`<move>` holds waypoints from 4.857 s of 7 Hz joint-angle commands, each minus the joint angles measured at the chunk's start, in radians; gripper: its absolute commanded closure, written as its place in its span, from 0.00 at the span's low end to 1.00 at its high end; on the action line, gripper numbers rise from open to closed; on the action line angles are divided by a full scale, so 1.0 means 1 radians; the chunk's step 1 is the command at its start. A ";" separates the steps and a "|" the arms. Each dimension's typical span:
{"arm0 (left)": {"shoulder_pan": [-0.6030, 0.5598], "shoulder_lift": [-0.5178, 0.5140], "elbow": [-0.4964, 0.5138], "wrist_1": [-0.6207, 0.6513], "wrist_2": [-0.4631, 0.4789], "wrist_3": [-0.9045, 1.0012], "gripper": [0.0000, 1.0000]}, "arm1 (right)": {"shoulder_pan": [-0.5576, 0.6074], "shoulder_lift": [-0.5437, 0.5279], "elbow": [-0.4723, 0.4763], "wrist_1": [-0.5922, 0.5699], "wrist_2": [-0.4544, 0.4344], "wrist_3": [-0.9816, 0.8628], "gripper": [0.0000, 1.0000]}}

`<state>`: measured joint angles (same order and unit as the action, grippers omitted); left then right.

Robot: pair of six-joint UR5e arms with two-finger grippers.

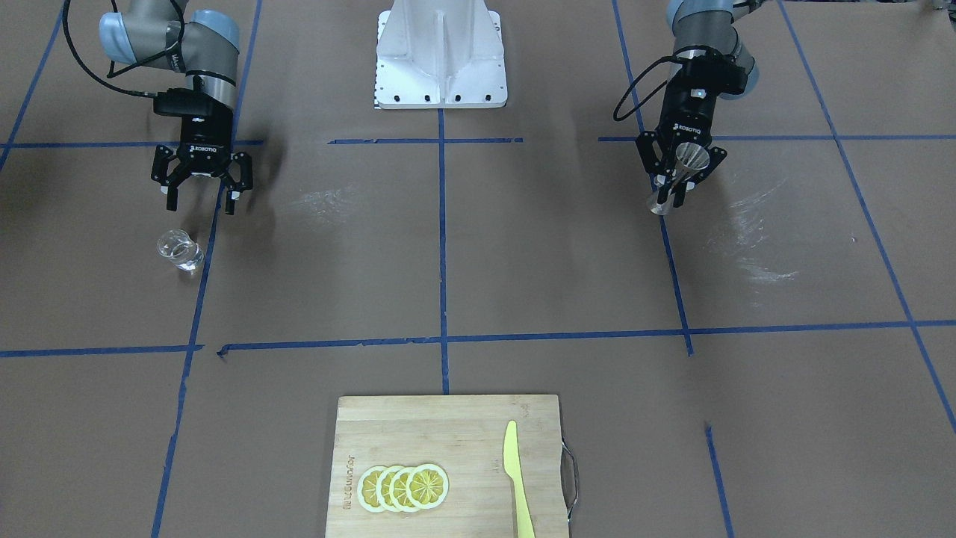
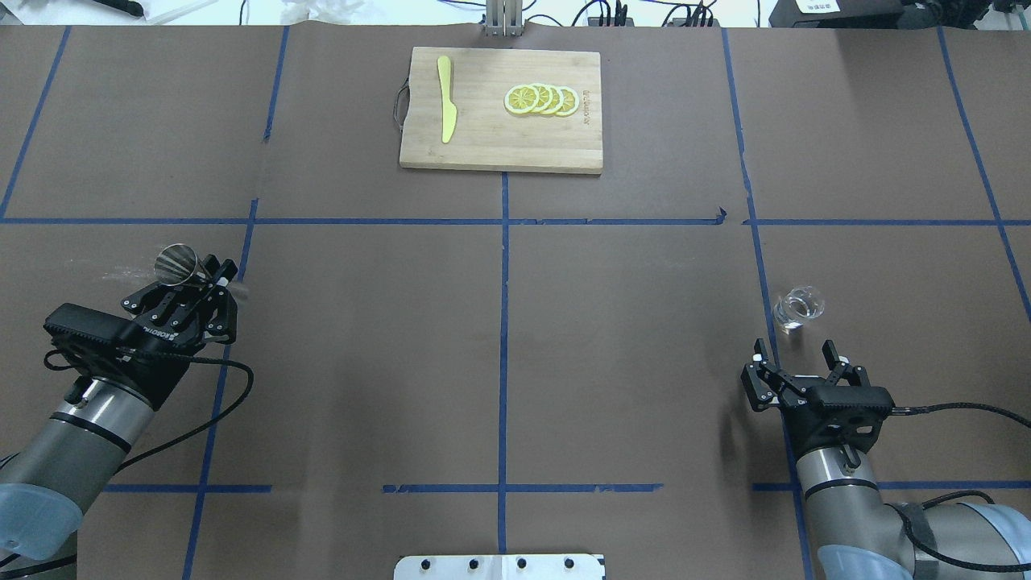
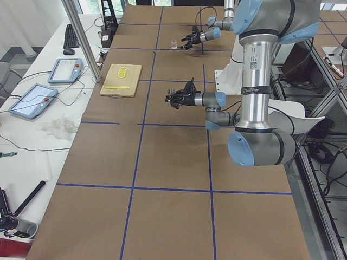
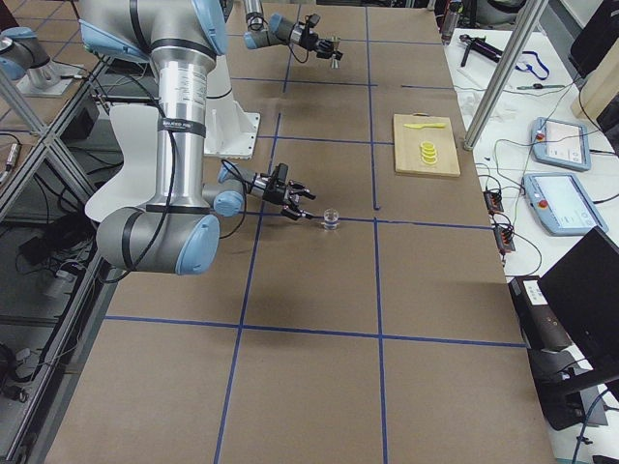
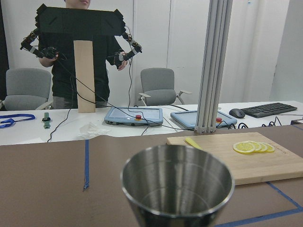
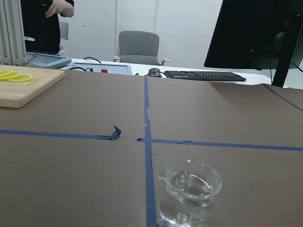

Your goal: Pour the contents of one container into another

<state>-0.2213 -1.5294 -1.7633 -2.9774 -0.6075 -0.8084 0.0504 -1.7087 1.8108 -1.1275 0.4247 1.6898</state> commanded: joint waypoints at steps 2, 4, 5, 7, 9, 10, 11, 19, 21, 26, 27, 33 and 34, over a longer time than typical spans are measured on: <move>0.000 0.000 0.002 0.002 0.000 0.000 1.00 | 0.065 0.075 -0.079 0.000 0.009 -0.013 0.05; 0.000 0.000 -0.001 0.000 0.000 0.000 1.00 | 0.092 0.075 -0.085 0.009 0.035 -0.028 0.06; 0.000 0.000 -0.001 0.000 0.000 0.000 1.00 | 0.094 0.075 -0.093 0.009 0.035 -0.029 0.06; 0.002 0.000 0.001 0.002 0.000 0.000 1.00 | 0.094 0.077 -0.096 0.008 0.037 -0.030 0.06; 0.002 0.000 0.001 0.000 0.000 0.000 1.00 | 0.103 0.095 -0.100 0.009 0.057 -0.041 0.06; 0.002 0.000 0.001 0.000 0.000 0.000 1.00 | 0.108 0.103 -0.119 0.011 0.057 -0.042 0.06; 0.002 -0.002 0.001 0.000 0.000 0.000 1.00 | 0.117 0.103 -0.128 0.030 0.058 -0.042 0.06; 0.000 0.000 -0.007 0.000 0.005 -0.002 1.00 | 0.132 0.118 -0.225 0.302 0.066 -0.188 0.12; 0.000 -0.002 -0.007 0.000 0.023 0.000 1.00 | 0.132 0.116 -0.226 0.319 0.066 -0.188 0.43; 0.002 -0.002 -0.004 0.002 0.023 0.000 1.00 | 0.134 0.136 -0.196 0.488 0.063 -0.458 1.00; 0.005 -0.003 -0.002 0.002 0.021 0.002 1.00 | 0.137 0.183 -0.150 0.515 0.060 -0.575 1.00; 0.010 -0.294 0.112 0.082 -0.061 0.334 1.00 | 0.125 0.420 -0.049 0.430 0.060 -0.725 1.00; 0.014 -0.357 0.132 0.128 -0.116 0.334 1.00 | 0.115 0.466 -0.016 0.325 0.062 -0.725 1.00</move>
<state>-0.2103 -1.8104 -1.6547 -2.9022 -0.6684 -0.4954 0.1765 -1.2933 1.7567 -0.7021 0.4840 0.9657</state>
